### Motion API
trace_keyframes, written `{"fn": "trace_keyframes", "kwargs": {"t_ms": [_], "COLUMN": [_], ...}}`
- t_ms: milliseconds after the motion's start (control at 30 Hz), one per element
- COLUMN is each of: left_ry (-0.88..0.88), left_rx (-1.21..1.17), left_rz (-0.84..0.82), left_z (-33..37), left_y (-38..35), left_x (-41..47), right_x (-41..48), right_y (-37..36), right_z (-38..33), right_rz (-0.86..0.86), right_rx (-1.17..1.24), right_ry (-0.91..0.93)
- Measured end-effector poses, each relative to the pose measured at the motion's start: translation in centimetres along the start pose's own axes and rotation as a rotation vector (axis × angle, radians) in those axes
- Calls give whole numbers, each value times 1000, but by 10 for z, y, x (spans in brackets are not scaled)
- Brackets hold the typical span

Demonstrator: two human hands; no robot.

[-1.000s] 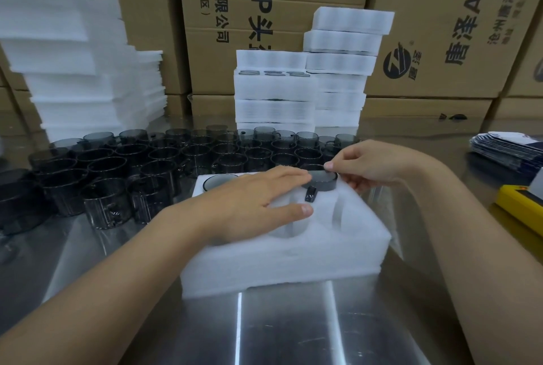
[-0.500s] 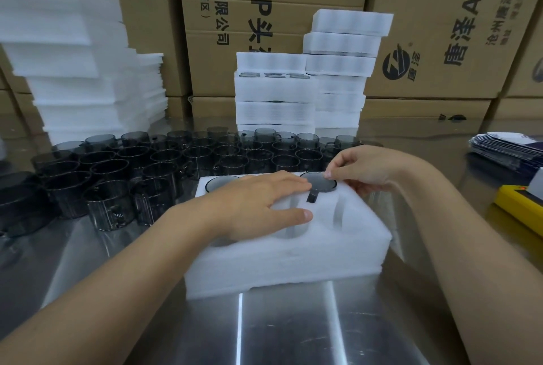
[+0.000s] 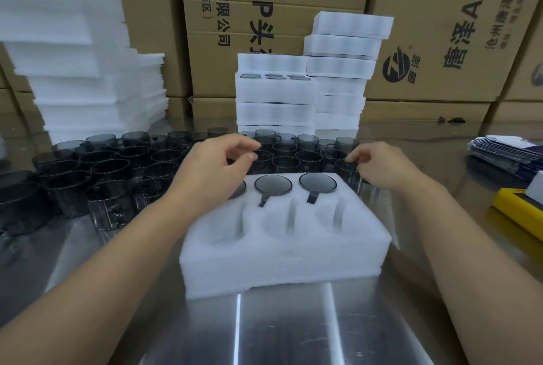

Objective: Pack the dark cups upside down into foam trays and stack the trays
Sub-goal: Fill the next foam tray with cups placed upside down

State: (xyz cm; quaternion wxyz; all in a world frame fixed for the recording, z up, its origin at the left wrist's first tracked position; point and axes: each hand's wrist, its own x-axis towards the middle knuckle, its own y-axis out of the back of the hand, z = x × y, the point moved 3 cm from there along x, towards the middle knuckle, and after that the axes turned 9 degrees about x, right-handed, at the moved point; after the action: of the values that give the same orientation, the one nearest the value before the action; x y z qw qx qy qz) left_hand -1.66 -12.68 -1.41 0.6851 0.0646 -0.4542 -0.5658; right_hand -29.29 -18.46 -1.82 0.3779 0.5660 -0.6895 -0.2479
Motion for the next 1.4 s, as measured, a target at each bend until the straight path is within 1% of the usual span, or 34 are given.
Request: {"fn": "trace_keyframes", "kwargs": {"t_ms": [100,233,367,467,567,667,733,800,867,933,1000,1067,1133,1267,1400], "left_ry": [58,72,58,24,-18,-45,-56,-64,-61,-40,33,115,153,224,242], "left_rx": [51,75,51,-10,-76,-128,-172,-237,-320,-411,-510,-598,-621,-604,-566], "left_rz": [49,45,32,6,-23,-29,-15,9,38,69,74,41,2,-47,-43], "left_z": [-6,-8,-8,-6,-2,1,2,4,6,7,5,4,2,-7,-13], "left_y": [3,3,2,2,1,0,-1,0,2,3,3,0,-4,-8,-10], "left_x": [1,2,2,1,0,-1,-1,-2,-1,0,2,3,3,5,7], "right_x": [-1,-1,-4,-6,-10,-16,-23,-32,-41,-49,-53,-56,-56,-55,-54], "right_y": [-3,-6,-13,-8,5,22,28,27,19,9,-3,-13,-25,-45,-48], "right_z": [-1,0,-3,-6,-15,-34,-49,-65,-80,-93,-99,-102,-102,-99,-97], "right_rz": [-69,-97,-99,-64,14,216,323,354,328,281,226,199,182,60,67], "right_rx": [-43,-106,-184,-219,-228,-222,-111,54,162,173,166,162,141,97,127], "right_ry": [22,43,84,67,54,143,234,334,438,551,631,681,714,707,710]}}
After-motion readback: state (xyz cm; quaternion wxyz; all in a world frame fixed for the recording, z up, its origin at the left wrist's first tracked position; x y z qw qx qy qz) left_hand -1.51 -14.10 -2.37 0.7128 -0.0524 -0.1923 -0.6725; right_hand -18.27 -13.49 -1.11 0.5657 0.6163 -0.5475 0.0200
